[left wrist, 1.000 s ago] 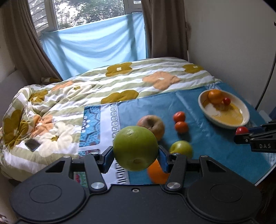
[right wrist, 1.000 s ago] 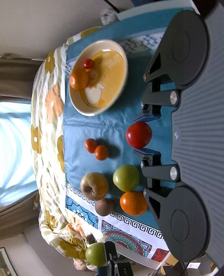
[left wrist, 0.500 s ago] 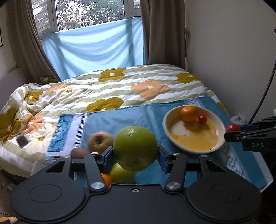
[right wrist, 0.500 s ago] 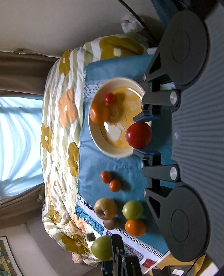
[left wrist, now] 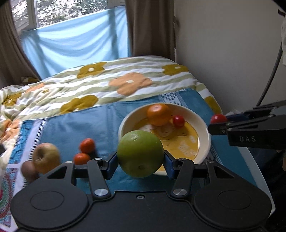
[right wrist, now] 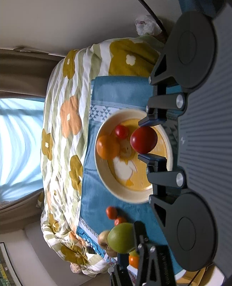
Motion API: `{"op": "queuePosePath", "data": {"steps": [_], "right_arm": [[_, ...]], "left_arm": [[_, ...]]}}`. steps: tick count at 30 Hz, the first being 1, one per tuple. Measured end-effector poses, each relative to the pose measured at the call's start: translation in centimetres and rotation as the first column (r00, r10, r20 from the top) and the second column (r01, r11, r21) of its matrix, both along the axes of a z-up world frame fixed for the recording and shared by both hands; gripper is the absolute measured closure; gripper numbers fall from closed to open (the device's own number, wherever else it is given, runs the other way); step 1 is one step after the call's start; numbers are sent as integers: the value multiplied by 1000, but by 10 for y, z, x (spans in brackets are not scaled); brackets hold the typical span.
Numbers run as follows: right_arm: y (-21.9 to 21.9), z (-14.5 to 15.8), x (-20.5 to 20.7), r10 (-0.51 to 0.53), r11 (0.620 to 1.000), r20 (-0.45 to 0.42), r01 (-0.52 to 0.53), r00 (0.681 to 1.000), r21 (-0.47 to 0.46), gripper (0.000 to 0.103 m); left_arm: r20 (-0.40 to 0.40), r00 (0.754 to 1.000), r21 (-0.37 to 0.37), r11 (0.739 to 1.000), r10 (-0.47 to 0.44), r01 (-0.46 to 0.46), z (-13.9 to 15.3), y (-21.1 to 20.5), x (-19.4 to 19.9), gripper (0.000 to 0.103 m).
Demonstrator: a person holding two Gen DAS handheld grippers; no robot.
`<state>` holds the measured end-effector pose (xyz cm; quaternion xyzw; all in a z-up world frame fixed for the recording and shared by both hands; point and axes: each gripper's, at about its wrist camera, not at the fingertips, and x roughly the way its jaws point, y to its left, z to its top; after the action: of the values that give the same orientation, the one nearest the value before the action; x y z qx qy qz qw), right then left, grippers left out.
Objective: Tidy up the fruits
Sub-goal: 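Carry the green apple and tomato over the cream bowl with both tools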
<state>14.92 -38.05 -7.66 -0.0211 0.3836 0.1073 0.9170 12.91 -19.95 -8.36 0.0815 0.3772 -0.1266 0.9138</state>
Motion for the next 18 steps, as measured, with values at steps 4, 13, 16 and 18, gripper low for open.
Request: {"op": "queuePosePath", "data": {"steps": [4, 13, 16, 18], "right_arm": [[-11, -10, 13, 2, 1000, -5, -2, 1000, 4, 56], [-27, -26, 33, -17, 999, -27, 18, 999, 28, 56], [-31, -29, 36, -20, 999, -31, 21, 999, 33, 56], [-33, -30, 38, -21, 999, -35, 22, 999, 38, 56]], "left_arm": [[-23, 999, 14, 999, -39, 39, -15, -22, 13, 46], [-83, 990, 56, 992, -113, 117, -46, -62, 37, 46], [-106, 987, 69, 989, -124, 132, -54, -68, 43, 46], [-124, 985, 70, 989, -120, 129, -58, -69, 46, 45]]}}
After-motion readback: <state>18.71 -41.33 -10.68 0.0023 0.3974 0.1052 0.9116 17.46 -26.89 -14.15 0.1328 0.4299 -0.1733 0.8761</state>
